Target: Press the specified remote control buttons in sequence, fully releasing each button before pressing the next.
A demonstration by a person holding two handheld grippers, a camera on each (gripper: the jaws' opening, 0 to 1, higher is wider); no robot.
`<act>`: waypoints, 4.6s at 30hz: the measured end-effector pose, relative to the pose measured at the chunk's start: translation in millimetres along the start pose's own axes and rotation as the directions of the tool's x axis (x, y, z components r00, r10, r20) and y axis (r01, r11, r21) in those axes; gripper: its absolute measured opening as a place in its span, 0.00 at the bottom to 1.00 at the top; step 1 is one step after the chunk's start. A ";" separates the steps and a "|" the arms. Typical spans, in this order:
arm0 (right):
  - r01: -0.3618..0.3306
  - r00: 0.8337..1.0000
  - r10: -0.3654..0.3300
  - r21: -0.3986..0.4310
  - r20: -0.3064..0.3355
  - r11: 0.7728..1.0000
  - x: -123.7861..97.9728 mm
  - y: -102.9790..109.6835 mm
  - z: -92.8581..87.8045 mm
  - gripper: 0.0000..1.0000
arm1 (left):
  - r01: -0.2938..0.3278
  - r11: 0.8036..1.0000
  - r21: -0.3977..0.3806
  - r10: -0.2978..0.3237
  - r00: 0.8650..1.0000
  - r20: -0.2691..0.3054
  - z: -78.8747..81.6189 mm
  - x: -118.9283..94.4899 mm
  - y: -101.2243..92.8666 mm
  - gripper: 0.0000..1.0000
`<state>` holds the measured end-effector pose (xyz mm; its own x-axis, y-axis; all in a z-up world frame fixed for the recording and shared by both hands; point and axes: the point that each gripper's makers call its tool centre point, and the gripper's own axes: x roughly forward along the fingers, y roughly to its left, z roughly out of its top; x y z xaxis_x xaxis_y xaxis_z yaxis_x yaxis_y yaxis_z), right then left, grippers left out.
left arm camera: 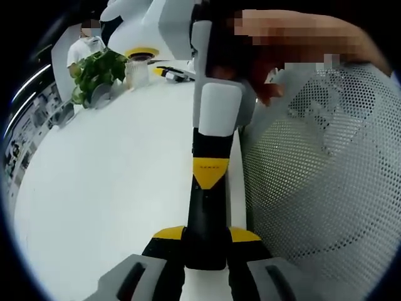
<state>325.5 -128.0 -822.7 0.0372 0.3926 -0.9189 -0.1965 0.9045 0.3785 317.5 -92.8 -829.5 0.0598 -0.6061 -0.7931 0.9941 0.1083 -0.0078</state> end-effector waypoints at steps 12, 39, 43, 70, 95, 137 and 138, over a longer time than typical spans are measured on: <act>-0.023 0.998 0.025 0.055 -0.054 0.998 -0.8 1.2 -10.0 0.00 | 0.000 1.000 0.001 0.000 1.000 0.001 0.3 -0.3 -0.5 0.24; -0.011 0.990 0.017 0.041 -0.138 0.999 3.9 1.6 -20.0 0.00 | 0.001 1.000 -0.003 -0.001 1.000 0.010 0.3 -0.1 -1.0 0.24; -0.019 0.990 0.026 0.052 -0.137 0.998 3.4 2.2 -20.4 0.00 | 0.001 1.000 0.001 -0.001 1.000 0.008 0.4 0.0 -0.9 0.24; -0.065 0.994 0.070 0.052 -0.085 0.997 4.9 12.1 -7.1 0.00 | 0.001 1.000 0.003 -0.001 1.000 0.019 0.5 0.0 -0.8 0.25; -0.033 0.994 0.033 0.003 -0.100 0.999 7.2 14.1 -4.3 0.00 | 0.002 1.000 0.003 -0.002 1.000 0.012 0.6 0.4 -0.3 0.24; -0.066 0.995 0.068 0.032 -0.066 0.997 7.0 14.9 -4.4 0.00 | 0.019 1.000 0.020 -0.019 1.000 -0.012 -5.8 -4.7 -1.4 0.25; -0.073 0.995 0.075 0.038 -0.066 0.997 6.6 15.7 -4.1 0.00 | 0.020 1.000 0.024 -0.020 1.000 -0.010 -5.5 -4.8 -1.3 0.25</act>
<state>318.7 -112.0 -823.3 -0.0421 0.4479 -0.8931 -0.1614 0.8791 0.4485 315.3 -85.7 -829.0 0.0393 -0.5999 -0.7991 0.9970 0.0774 -0.0090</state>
